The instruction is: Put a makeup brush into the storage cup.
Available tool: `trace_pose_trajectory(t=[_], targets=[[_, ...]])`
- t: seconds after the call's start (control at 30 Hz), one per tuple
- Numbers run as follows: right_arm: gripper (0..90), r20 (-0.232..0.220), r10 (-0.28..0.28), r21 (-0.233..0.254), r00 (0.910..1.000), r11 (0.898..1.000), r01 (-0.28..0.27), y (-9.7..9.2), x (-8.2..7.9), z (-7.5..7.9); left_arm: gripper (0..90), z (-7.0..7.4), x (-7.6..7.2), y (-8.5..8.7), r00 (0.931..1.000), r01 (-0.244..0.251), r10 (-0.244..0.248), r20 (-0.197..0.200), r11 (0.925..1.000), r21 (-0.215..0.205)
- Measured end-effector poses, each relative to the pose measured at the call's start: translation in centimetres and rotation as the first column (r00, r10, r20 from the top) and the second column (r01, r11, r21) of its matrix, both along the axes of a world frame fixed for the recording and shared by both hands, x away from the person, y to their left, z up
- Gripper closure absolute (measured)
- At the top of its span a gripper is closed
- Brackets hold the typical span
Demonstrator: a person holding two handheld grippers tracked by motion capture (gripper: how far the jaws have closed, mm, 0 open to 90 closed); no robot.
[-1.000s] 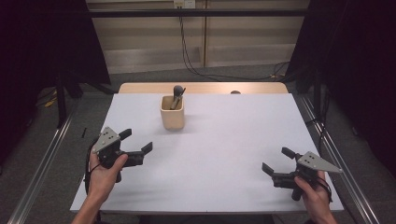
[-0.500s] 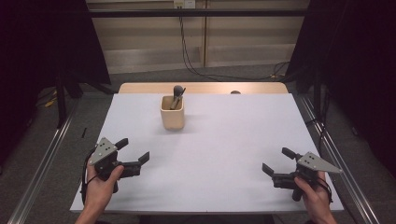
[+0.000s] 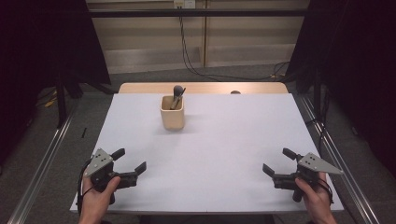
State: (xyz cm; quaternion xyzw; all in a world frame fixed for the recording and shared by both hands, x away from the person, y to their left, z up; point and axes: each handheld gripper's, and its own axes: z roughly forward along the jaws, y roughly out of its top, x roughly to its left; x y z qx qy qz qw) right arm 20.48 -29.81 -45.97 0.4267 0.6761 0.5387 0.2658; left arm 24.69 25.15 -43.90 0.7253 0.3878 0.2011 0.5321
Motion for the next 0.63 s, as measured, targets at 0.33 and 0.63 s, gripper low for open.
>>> trace_pose_trajectory(t=[0.33,0.63], targets=[[0.0,0.017,-0.011,-0.010,0.9998,1.000,0.011,0.1,-0.3,0.1,3.6,-0.3,-1.1,0.7,0.9985,-0.029,0.029,0.046,0.9996,-0.006],[0.0,0.006,0.004,-0.015,1.0000,1.000,-0.003,0.3,-0.3,0.1,3.2,-0.5,-1.2,0.5,0.9995,-0.018,0.018,0.027,0.9998,0.005]])
